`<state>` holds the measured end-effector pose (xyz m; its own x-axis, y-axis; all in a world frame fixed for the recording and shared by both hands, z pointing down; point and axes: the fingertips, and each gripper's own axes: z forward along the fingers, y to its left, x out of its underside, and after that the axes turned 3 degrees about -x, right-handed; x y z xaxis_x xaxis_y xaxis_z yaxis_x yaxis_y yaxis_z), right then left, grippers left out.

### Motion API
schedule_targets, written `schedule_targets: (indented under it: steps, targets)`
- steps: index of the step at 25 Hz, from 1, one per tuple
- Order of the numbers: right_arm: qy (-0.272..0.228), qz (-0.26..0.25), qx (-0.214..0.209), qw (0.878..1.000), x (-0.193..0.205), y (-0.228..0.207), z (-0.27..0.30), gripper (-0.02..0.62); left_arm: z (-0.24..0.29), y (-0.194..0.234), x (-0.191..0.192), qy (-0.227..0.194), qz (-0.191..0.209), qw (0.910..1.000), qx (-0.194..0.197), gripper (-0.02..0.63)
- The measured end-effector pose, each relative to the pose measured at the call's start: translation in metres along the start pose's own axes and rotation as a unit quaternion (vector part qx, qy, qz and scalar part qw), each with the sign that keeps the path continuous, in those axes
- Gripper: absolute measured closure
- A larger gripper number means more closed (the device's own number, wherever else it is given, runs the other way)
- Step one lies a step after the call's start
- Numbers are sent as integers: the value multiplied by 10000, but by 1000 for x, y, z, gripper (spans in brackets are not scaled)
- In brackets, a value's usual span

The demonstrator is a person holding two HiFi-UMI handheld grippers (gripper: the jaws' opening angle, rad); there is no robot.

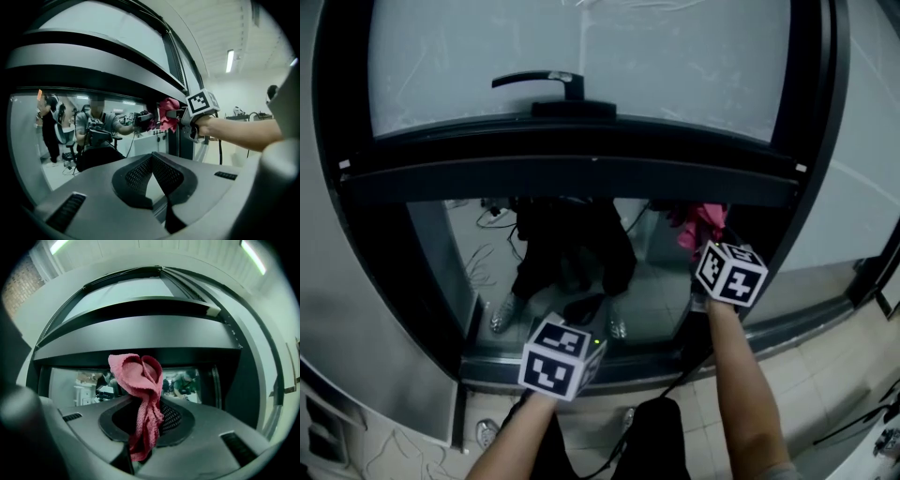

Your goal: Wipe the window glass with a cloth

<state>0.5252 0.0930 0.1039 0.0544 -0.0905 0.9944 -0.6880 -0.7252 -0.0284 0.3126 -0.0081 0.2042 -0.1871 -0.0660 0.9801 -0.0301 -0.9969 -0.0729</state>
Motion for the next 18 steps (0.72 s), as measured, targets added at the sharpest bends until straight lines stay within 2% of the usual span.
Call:
schedule_targets:
  steps: [10, 18]
  targets:
    - [-80, 67, 636, 9979, 3, -80, -7, 518, 41, -24, 9, 114, -93, 9993, 353, 600]
    - [-31, 101, 1354, 9907, 12, -130, -18, 522, 71, -42, 15, 190, -139, 9976, 650, 600]
